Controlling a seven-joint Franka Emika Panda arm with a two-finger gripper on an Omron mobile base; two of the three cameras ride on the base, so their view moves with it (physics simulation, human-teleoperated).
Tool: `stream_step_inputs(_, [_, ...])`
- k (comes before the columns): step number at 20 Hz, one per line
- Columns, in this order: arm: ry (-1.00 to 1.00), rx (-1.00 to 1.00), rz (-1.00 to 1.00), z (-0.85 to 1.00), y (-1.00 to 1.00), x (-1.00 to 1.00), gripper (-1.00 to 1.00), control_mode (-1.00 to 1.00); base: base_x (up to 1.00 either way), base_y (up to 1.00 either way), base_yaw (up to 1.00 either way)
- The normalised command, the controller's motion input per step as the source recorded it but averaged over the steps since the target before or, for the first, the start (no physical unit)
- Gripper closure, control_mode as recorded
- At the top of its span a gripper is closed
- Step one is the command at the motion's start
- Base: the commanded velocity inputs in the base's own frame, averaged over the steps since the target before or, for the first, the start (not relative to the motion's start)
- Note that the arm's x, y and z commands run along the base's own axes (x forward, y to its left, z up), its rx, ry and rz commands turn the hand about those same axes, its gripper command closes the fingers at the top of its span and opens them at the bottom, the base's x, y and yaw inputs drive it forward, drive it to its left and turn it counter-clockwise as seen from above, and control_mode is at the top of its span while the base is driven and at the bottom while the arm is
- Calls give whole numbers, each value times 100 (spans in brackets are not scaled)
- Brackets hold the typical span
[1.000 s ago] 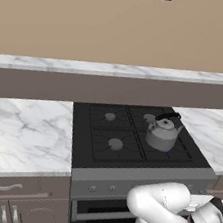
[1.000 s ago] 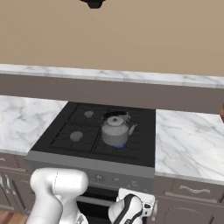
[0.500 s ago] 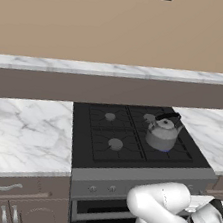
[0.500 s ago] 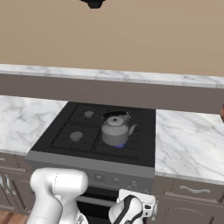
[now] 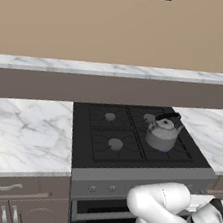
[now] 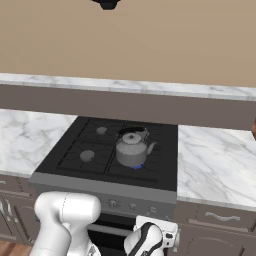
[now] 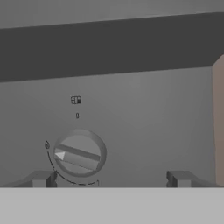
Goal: The kettle is done boiling. Turn off the stove, then wait for 300 timesteps before moving the kettle to the dining table.
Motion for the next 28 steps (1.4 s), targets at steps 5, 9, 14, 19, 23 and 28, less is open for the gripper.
stream_step_inputs(5, [0, 0, 0, 10, 0, 0, -100, -100, 0, 0, 0])
stream_step_inputs(9, [0, 0, 0, 0, 2, 0, -100, -100, 0, 0, 0])
stream_step_inputs(14, [0, 0, 0, 0, 9, 0, -100, -100, 0, 0, 0])
stream_step_inputs(19, [0, 0, 0, 1, 12, 0, -100, -100, 0, 0, 0])
stream_step_inputs(23, [0, 0, 0, 3, 5, 0, -100, -100, 0, 0, 0])
stream_step_inputs(28, [0, 0, 0, 8, 0, 0, -100, -100, 0, 0, 0])
